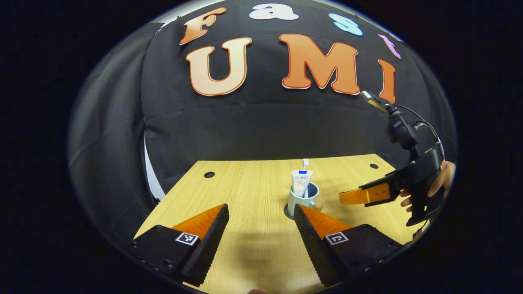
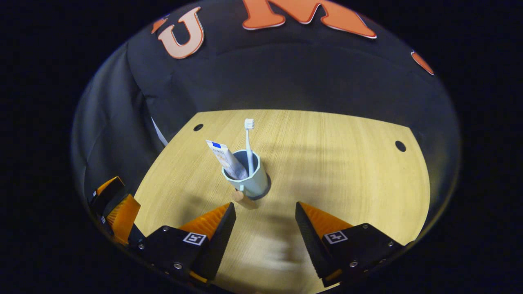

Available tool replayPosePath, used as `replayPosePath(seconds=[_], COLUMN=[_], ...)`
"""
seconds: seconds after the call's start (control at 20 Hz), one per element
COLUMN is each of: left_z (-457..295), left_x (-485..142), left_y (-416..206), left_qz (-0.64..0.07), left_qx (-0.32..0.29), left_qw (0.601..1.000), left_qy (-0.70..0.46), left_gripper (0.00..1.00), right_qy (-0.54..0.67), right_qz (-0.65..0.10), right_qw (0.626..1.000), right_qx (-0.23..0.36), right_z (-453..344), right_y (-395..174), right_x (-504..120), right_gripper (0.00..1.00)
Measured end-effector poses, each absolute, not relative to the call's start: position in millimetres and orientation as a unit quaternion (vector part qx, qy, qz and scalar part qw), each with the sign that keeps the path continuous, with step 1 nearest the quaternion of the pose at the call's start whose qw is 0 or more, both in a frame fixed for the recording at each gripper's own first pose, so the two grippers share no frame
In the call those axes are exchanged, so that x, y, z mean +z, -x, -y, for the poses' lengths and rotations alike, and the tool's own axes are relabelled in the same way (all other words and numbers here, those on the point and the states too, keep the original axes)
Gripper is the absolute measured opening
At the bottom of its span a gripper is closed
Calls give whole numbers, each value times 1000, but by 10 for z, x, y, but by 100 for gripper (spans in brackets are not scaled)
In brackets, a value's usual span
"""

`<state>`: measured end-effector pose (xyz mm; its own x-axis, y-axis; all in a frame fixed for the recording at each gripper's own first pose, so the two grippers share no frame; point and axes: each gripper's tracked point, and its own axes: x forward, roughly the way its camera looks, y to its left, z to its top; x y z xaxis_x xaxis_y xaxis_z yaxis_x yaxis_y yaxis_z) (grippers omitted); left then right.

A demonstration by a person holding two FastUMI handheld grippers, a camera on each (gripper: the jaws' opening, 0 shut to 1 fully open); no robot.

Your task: Put the toothbrush and toothpaste on the desktop into the cup, then pick up the cup and place it on the coaster on the desktop.

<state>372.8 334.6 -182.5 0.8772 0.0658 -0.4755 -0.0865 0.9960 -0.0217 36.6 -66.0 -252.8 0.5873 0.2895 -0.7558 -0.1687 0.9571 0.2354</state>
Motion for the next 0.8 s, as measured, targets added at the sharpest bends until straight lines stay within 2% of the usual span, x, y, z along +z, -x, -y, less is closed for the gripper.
replayPosePath(seconds=[0.2, 0.5, 0.8], left_z=[-3115, -2791, -2482], left_x=[-1423, -900, -338], left_y=[-3618, -3546, -3453], left_qz=[-209, -146, -70], left_qx=[44, 35, 15], left_qw=[977, 989, 997], left_qy=[8, -3, -3], left_gripper=[96, 96, 96], right_qy=[-62, -61, -28], right_qz=[-365, -234, -148], right_qw=[921, 965, 986], right_qx=[122, 96, 67], right_z=[978, 1458, 1772], right_y=[-221, -14, 189], right_x=[-2169, -1417, -1174], right_gripper=[95, 97, 97])
